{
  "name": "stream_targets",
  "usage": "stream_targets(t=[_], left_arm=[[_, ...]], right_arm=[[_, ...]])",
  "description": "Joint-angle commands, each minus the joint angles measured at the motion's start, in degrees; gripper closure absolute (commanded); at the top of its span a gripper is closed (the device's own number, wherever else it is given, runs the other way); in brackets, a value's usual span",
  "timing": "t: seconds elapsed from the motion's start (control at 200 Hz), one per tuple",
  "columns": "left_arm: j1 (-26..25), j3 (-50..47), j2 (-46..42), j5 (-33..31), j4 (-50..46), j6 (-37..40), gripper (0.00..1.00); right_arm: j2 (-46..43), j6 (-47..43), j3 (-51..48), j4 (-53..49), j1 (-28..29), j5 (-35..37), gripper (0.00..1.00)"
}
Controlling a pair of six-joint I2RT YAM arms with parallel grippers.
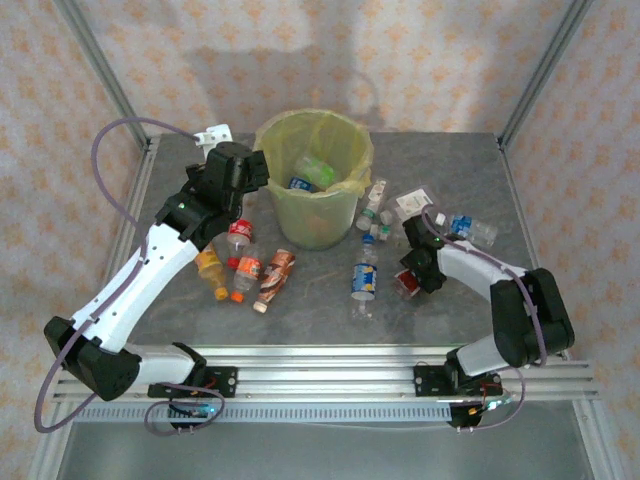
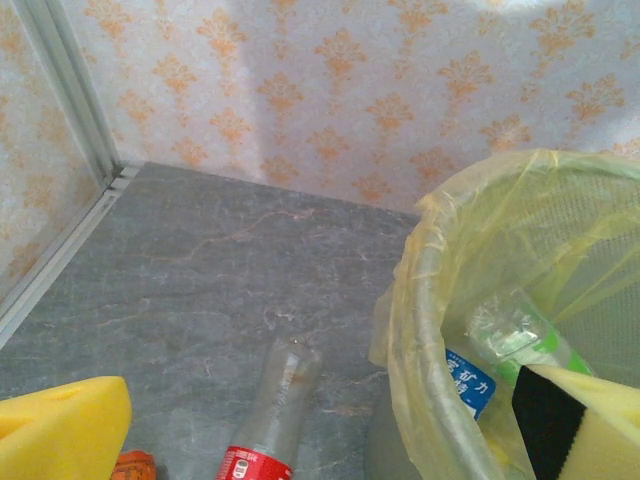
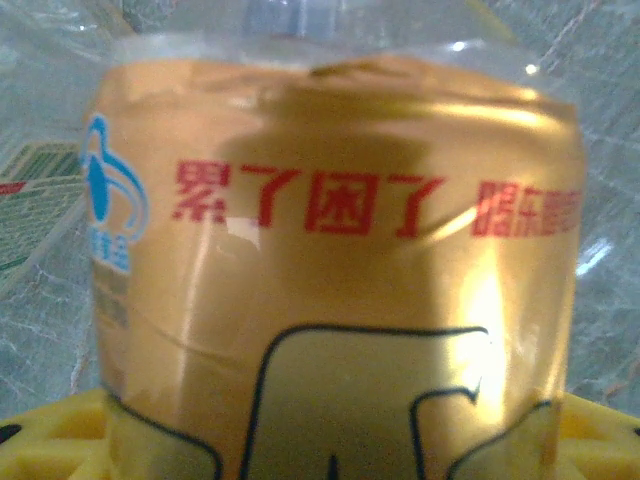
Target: Put the plastic bottles in the bin
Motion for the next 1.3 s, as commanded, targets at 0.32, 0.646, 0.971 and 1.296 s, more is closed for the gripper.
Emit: stream_targets(t=[0.32, 0.646, 0.971, 1.296], left_arm=[[0.5, -0.2, -0.5, -3.4, -0.6, -1.1, 0.00], [0.5, -3.2, -1.5, -5.4, 1.0, -4.2, 0.00], [0.4, -8.3, -6.3, -8.1, 2.8, -7.0, 0.00], [0.5, -9.2, -8.1, -7.8, 2.0, -7.6, 0.00]], right_arm=[[-15.3, -9.0, 7.1, -14.3, 0.1, 8.2, 0.51], [-16.4, -21.6, 28.7, -19.5, 6.2, 11.8, 0.53], [-0.9, -33.0, 57.3, -20.5, 8.8, 6.3, 0.52], [19.5, -38.7, 89.5, -24.9, 9.3, -2.7, 0.52]])
